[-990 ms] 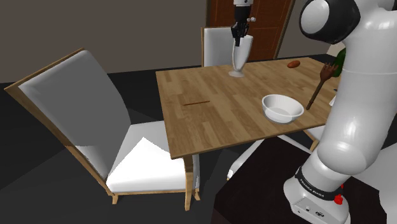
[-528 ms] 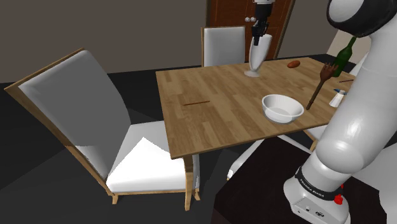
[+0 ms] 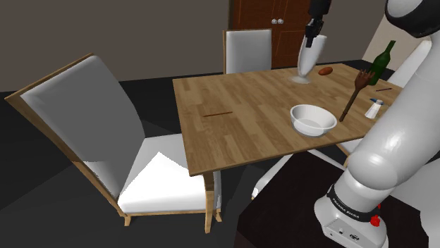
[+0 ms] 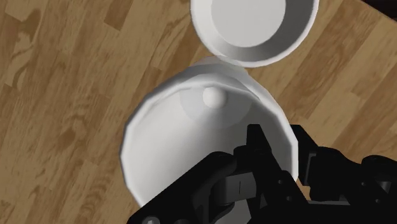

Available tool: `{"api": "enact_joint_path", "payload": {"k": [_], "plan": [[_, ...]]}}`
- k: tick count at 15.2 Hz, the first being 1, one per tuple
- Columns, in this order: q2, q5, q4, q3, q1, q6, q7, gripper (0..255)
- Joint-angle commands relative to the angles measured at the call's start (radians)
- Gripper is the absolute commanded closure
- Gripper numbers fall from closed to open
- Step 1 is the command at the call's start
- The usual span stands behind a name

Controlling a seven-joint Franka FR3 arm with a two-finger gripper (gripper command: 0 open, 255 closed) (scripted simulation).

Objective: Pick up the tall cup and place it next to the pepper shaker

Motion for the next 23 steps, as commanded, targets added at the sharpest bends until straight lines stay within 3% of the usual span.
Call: {"api": "enact_joint_path", "payload": {"k": [1,14,19,23], "plan": [[-0.021,-0.011,-0.007,-0.018,-0.018,-0.009,-0.037,255],[-0.014,-0.016,0.073,-0.180,-0.167,-0.065,-0.353,255],[0.057,0.028,0.167,-0.254,-0.248,-0.097,-0.504,255],[0.148,0.095,0.277,-0.309,-0.342,-0.135,-0.636,255]]}}
